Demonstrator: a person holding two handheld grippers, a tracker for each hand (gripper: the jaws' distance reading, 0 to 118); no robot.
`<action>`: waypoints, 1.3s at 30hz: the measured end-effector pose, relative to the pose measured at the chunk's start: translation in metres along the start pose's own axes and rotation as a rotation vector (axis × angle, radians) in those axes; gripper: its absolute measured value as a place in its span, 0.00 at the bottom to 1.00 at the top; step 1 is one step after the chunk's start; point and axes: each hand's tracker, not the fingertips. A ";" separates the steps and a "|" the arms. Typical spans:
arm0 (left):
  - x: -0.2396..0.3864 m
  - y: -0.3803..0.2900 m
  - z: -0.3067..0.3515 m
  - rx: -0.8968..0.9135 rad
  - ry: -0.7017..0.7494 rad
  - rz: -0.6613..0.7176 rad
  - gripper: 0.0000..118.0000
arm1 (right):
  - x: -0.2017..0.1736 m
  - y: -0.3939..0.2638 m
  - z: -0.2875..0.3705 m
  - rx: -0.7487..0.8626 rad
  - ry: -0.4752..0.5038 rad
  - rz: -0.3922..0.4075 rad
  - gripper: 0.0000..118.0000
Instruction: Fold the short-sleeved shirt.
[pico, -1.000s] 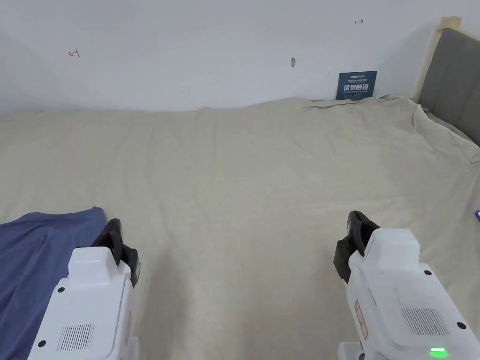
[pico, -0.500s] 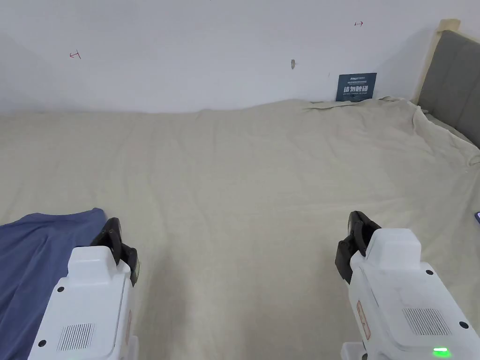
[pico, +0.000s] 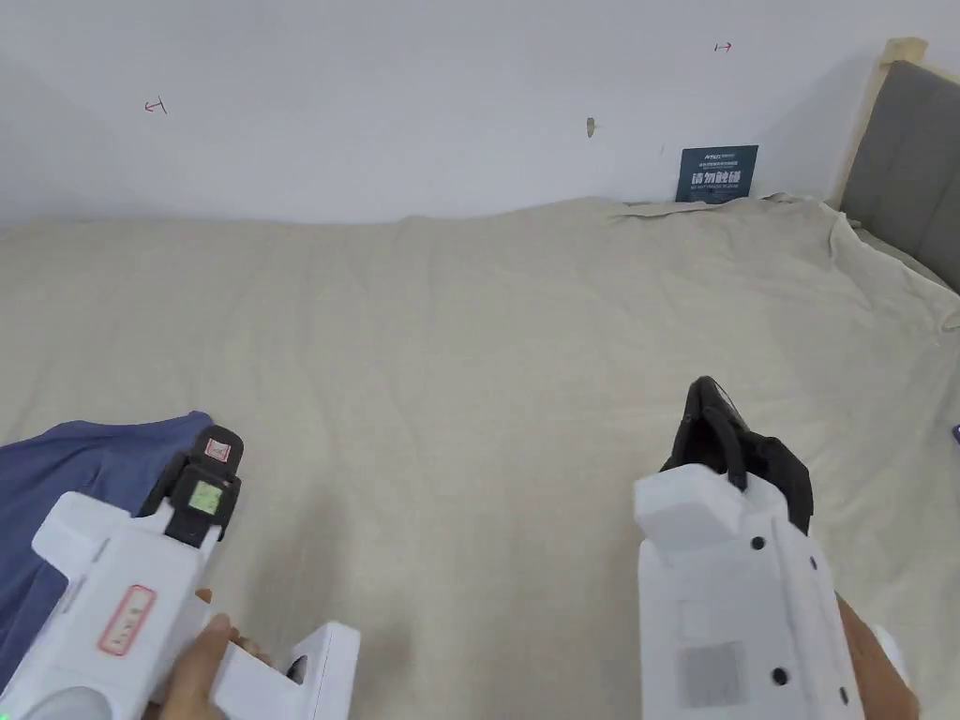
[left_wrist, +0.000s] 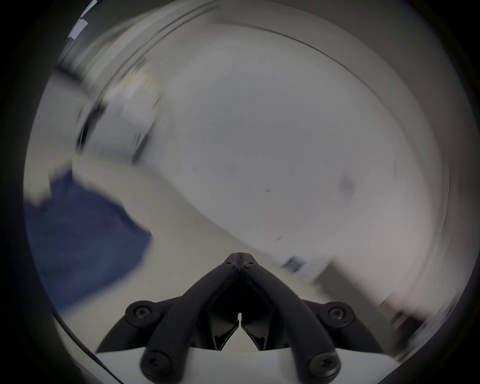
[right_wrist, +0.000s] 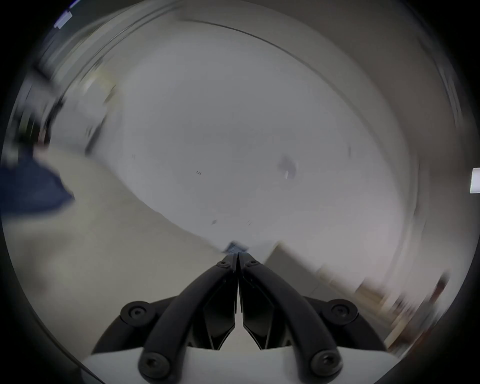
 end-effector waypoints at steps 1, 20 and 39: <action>-0.009 0.002 0.000 0.001 -0.016 0.135 0.00 | -0.006 0.000 0.004 0.045 -0.030 0.105 0.01; 0.050 -0.059 0.007 0.090 0.128 -1.178 0.00 | 0.049 -0.031 -0.010 -0.252 0.230 -0.852 0.01; 0.049 -0.054 0.009 0.071 0.123 -1.116 0.00 | 0.048 -0.031 -0.010 -0.261 0.218 -0.843 0.01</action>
